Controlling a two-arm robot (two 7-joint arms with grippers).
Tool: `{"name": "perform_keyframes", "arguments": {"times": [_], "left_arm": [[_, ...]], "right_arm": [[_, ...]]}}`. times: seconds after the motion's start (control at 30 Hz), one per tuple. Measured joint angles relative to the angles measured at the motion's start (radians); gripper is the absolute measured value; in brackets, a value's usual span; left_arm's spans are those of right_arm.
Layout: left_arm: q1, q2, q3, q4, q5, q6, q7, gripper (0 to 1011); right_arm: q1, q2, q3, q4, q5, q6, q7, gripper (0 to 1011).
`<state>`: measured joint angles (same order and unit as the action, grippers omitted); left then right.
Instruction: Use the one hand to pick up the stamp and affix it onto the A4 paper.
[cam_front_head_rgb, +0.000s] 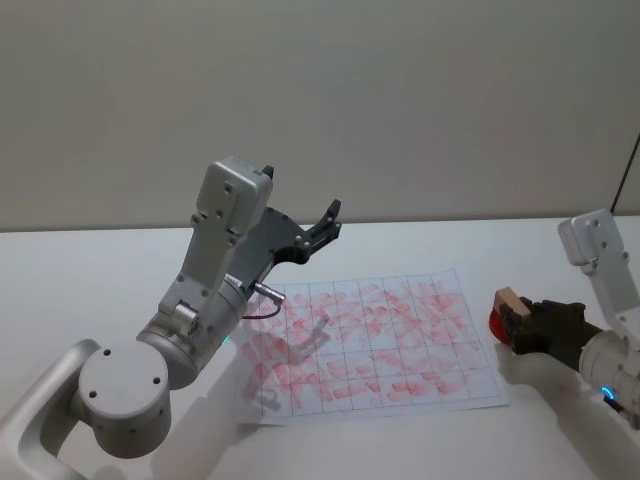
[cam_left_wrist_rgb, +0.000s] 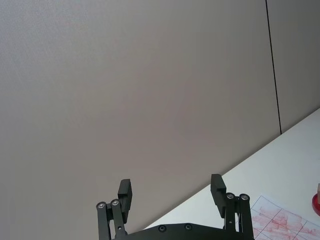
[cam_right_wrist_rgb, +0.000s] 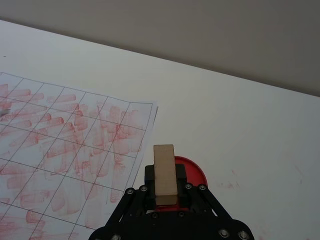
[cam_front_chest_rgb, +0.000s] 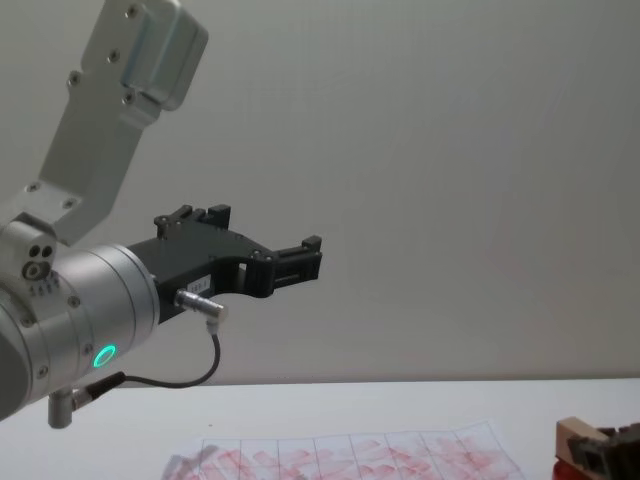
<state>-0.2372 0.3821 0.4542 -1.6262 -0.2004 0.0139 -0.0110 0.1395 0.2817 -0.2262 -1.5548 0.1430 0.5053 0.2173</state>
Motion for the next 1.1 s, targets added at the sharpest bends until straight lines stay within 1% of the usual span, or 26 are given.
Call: {"name": "perform_keyframes", "arguments": {"times": [0.27,0.57,0.67,0.7,0.73,0.77,0.8,0.83,0.9,0.93,0.97,1.07,1.1], "left_arm": [[0.0,0.0,0.0,0.0,0.0,0.0,0.0,1001],[0.0,0.0,0.0,0.0,0.0,0.0,0.0,1001],[0.0,0.0,0.0,0.0,0.0,0.0,0.0,1001],[0.0,0.0,0.0,0.0,0.0,0.0,0.0,1001],[0.0,0.0,0.0,0.0,0.0,0.0,0.0,1001],[0.0,0.0,0.0,0.0,0.0,0.0,0.0,1001],[0.0,0.0,0.0,0.0,0.0,0.0,0.0,1001],[0.0,0.0,0.0,0.0,0.0,0.0,0.0,1001],[0.0,0.0,0.0,0.0,0.0,0.0,0.0,1001],[0.0,0.0,0.0,0.0,0.0,0.0,0.0,1001],[0.0,0.0,0.0,0.0,0.0,0.0,0.0,1001],[0.0,0.0,0.0,0.0,0.0,0.0,0.0,1001],[0.0,0.0,0.0,0.0,0.0,0.0,0.0,1001]], "right_arm": [[0.021,-0.006,-0.001,0.045,-0.014,0.0,0.012,217],[0.037,-0.012,-0.003,0.077,-0.027,-0.01,0.021,224],[0.041,-0.014,-0.004,0.085,-0.03,-0.011,0.023,276],[0.043,-0.015,-0.004,0.088,-0.031,-0.012,0.024,343],[0.044,-0.015,-0.004,0.09,-0.032,-0.012,0.024,361],[0.044,-0.015,-0.005,0.091,-0.032,-0.013,0.025,408],[0.045,-0.015,-0.005,0.093,-0.033,-0.013,0.025,423],[0.046,-0.016,-0.005,0.095,-0.034,-0.014,0.026,468],[0.047,-0.016,-0.005,0.097,-0.034,-0.015,0.026,508],[0.049,-0.017,-0.005,0.099,-0.035,-0.015,0.027,588],[0.05,-0.017,-0.005,0.101,-0.036,-0.016,0.027,646],[0.051,-0.017,-0.005,0.103,-0.036,-0.016,0.027,707],[0.052,-0.017,-0.005,0.104,-0.037,-0.017,0.028,763]]}}
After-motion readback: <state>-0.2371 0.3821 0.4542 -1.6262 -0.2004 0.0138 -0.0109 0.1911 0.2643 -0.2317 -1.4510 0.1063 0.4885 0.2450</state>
